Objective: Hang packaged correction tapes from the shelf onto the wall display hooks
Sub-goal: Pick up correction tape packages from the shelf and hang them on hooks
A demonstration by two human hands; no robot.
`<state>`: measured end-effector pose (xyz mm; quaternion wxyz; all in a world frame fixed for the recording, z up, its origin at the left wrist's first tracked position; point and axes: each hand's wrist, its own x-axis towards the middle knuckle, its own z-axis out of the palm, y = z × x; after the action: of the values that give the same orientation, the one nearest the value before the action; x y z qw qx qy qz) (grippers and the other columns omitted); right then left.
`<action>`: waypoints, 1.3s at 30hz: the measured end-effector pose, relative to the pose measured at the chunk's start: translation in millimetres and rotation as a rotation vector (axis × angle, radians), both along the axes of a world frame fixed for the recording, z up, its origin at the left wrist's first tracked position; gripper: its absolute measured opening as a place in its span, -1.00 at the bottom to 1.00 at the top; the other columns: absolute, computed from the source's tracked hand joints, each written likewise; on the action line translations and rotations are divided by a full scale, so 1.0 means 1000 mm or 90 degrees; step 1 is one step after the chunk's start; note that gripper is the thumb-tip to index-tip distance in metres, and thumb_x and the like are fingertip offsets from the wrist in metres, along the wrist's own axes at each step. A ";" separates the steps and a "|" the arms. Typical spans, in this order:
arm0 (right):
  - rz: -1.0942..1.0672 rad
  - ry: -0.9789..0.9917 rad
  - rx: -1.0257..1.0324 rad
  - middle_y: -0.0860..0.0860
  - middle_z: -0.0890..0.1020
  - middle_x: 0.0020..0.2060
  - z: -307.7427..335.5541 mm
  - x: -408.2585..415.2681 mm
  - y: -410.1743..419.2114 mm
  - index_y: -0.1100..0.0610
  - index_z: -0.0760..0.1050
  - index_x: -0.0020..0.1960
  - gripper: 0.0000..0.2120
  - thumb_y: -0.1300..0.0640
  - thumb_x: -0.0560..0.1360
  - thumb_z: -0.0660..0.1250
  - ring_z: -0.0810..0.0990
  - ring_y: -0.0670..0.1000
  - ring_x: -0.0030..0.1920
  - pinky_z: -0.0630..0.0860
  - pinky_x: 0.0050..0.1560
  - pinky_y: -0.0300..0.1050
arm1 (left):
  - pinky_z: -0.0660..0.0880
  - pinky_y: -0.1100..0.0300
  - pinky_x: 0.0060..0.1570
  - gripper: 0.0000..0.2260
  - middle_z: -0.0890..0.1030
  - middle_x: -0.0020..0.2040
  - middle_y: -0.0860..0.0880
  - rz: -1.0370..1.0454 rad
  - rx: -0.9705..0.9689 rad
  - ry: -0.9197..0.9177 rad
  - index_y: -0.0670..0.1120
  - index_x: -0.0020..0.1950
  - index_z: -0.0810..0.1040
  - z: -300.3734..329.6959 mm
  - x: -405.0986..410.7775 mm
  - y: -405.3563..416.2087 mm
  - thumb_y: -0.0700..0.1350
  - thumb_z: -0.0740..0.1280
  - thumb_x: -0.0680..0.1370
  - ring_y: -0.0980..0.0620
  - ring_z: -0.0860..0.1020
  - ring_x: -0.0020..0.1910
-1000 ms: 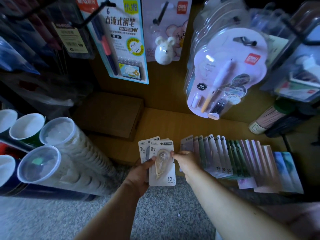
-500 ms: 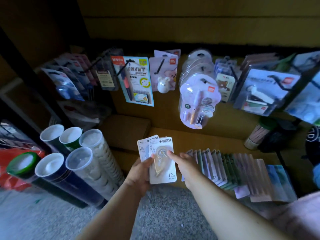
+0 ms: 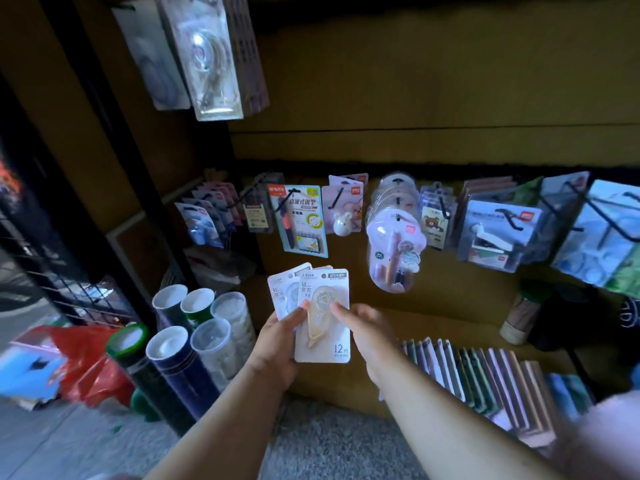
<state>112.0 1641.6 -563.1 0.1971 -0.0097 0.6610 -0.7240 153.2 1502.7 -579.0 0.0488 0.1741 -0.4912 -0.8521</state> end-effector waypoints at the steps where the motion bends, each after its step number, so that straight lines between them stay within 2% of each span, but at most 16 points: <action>1: -0.001 0.017 -0.009 0.02 0.67 -0.18 0.005 0.002 0.000 0.23 0.57 -0.03 -0.74 0.03 0.46 0.43 0.60 -0.08 -0.24 0.46 -0.32 -0.31 | 0.54 -0.27 0.11 -0.66 0.63 0.19 -0.24 0.005 -0.003 0.009 -0.12 0.30 0.55 0.006 0.000 0.001 -0.09 0.35 0.53 -0.31 0.58 0.17; 5: -0.020 0.094 -0.021 0.06 0.72 -0.15 0.024 0.005 0.000 0.17 0.62 -0.03 -0.81 0.08 0.42 0.48 0.66 0.00 -0.19 0.55 -0.24 -0.24 | 0.51 -0.31 0.12 -0.59 0.62 0.20 -0.28 0.015 -0.002 0.048 -0.17 0.29 0.55 0.030 0.000 0.005 -0.09 0.41 0.46 -0.34 0.57 0.17; 9: -0.034 0.160 -0.033 -0.02 0.69 -0.29 0.044 0.003 0.004 0.15 0.63 -0.10 -0.86 0.09 0.41 0.49 0.64 -0.10 -0.32 0.54 -0.31 -0.29 | 0.49 -0.35 0.14 -0.59 0.62 0.20 -0.28 0.012 -0.001 0.102 -0.17 0.31 0.53 0.052 -0.002 0.009 -0.09 0.40 0.48 -0.34 0.58 0.16; 13: -0.050 0.212 -0.026 0.03 0.72 -0.24 0.060 -0.005 0.006 0.11 0.65 -0.13 -0.82 0.02 0.37 0.51 0.68 0.05 -0.18 0.59 -0.11 -0.02 | 0.48 -0.33 0.17 -0.62 0.60 0.24 -0.27 -0.010 0.000 0.147 -0.15 0.34 0.51 0.072 -0.004 0.012 -0.04 0.33 0.56 -0.34 0.56 0.21; 14: -0.051 0.220 -0.035 0.02 0.72 -0.25 0.065 -0.006 0.007 0.12 0.64 -0.14 -0.83 0.03 0.38 0.50 0.68 0.04 -0.20 0.59 -0.14 -0.04 | 0.47 -0.34 0.19 -0.64 0.60 0.24 -0.25 -0.017 0.004 0.152 -0.13 0.34 0.51 0.077 -0.004 0.013 -0.03 0.29 0.59 -0.32 0.56 0.21; 18: -0.055 0.240 -0.081 -0.06 0.68 -0.34 0.082 -0.007 0.012 0.13 0.62 -0.14 -0.91 0.10 0.44 0.46 0.64 -0.13 -0.34 0.49 -0.37 -0.32 | 0.46 -0.28 0.24 -0.65 0.60 0.27 -0.21 -0.030 -0.001 0.166 -0.08 0.39 0.47 0.094 -0.006 0.012 0.00 0.19 0.65 -0.26 0.57 0.23; 21: -0.056 0.263 -0.088 -0.02 0.71 -0.27 0.094 -0.008 0.013 0.11 0.62 -0.14 -0.92 0.10 0.45 0.45 0.67 -0.10 -0.28 0.52 -0.34 -0.31 | 0.48 -0.25 0.22 -0.64 0.58 0.29 -0.22 -0.032 -0.032 0.185 -0.09 0.41 0.45 0.105 -0.008 0.009 -0.01 0.18 0.65 -0.25 0.57 0.24; 26: -0.070 0.316 -0.060 -0.01 0.72 -0.22 0.117 -0.011 0.011 0.06 0.62 -0.14 -0.91 0.05 0.43 0.46 0.70 -0.04 -0.18 0.61 -0.15 -0.11 | 0.47 -0.24 0.23 -0.66 0.62 0.24 -0.20 -0.015 -0.091 0.218 -0.12 0.37 0.48 0.130 -0.011 0.001 -0.04 0.23 0.63 -0.24 0.60 0.20; 28: -0.067 0.336 -0.049 -0.04 0.72 -0.22 0.130 -0.014 0.010 0.04 0.62 -0.12 -0.91 0.03 0.44 0.45 0.70 -0.07 -0.20 0.63 -0.20 -0.16 | 0.51 -0.21 0.20 -0.66 0.63 0.21 -0.19 0.003 -0.095 0.224 -0.12 0.37 0.48 0.140 -0.013 -0.003 -0.05 0.25 0.61 -0.23 0.61 0.17; 30: -0.058 0.361 -0.031 -0.08 0.71 -0.20 0.147 -0.016 0.009 0.03 0.61 -0.07 -0.89 0.01 0.46 0.43 0.69 -0.13 -0.22 0.62 -0.26 -0.26 | 0.58 -0.16 0.08 -0.66 0.65 0.19 -0.18 0.011 -0.096 0.231 -0.12 0.36 0.49 0.150 -0.015 -0.006 -0.06 0.26 0.61 -0.22 0.63 0.14; 32: -0.048 0.381 -0.019 -0.06 0.71 -0.16 0.167 -0.021 0.005 0.06 0.60 -0.03 -0.83 -0.02 0.46 0.42 0.70 -0.07 -0.18 0.66 -0.20 -0.13 | 0.61 -0.17 -0.03 -0.68 0.66 0.18 -0.18 0.015 -0.093 0.236 -0.11 0.34 0.49 0.159 -0.017 -0.011 -0.06 0.26 0.60 -0.24 0.65 0.11; 33: -0.044 0.389 -0.016 -0.04 0.71 -0.16 0.177 -0.025 0.001 0.06 0.60 -0.03 -0.81 -0.03 0.46 0.42 0.70 -0.03 -0.17 0.67 -0.21 -0.06 | 0.59 -0.23 -0.02 -0.67 0.65 0.18 -0.18 0.017 -0.088 0.240 -0.11 0.33 0.50 0.164 -0.018 -0.013 -0.06 0.27 0.59 -0.25 0.64 0.11; 35: -0.036 0.405 -0.021 -0.02 0.72 -0.17 0.200 -0.035 -0.008 0.06 0.61 -0.06 -0.84 -0.02 0.46 0.43 0.70 0.03 -0.17 0.65 -0.23 -0.03 | 0.54 -0.32 0.07 -0.63 0.64 0.20 -0.18 0.036 -0.092 0.244 -0.11 0.34 0.50 0.170 -0.022 -0.018 -0.04 0.30 0.56 -0.26 0.62 0.14; 38: -0.035 0.437 -0.061 0.04 0.72 -0.14 0.236 -0.052 -0.027 0.10 0.60 -0.09 -0.87 0.04 0.49 0.41 0.69 0.08 -0.08 0.63 0.01 0.09 | 0.53 -0.30 0.11 -0.62 0.66 0.17 -0.15 0.085 -0.099 0.241 -0.10 0.33 0.51 0.177 -0.026 -0.025 -0.03 0.33 0.53 -0.21 0.64 0.11; 39: -0.035 0.455 -0.063 0.04 0.71 -0.12 0.248 -0.056 -0.033 0.11 0.60 -0.08 -0.87 0.05 0.50 0.40 0.69 0.09 -0.06 0.62 0.03 0.09 | 0.52 -0.31 0.14 -0.64 0.67 0.16 -0.15 0.094 -0.097 0.241 -0.09 0.32 0.52 0.179 -0.027 -0.027 -0.04 0.33 0.54 -0.20 0.64 0.11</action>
<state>55.6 1608.6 -315.4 -0.0669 -0.2536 0.6525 -0.7109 126.7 1475.6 -399.9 0.2153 0.0425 -0.5224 -0.8240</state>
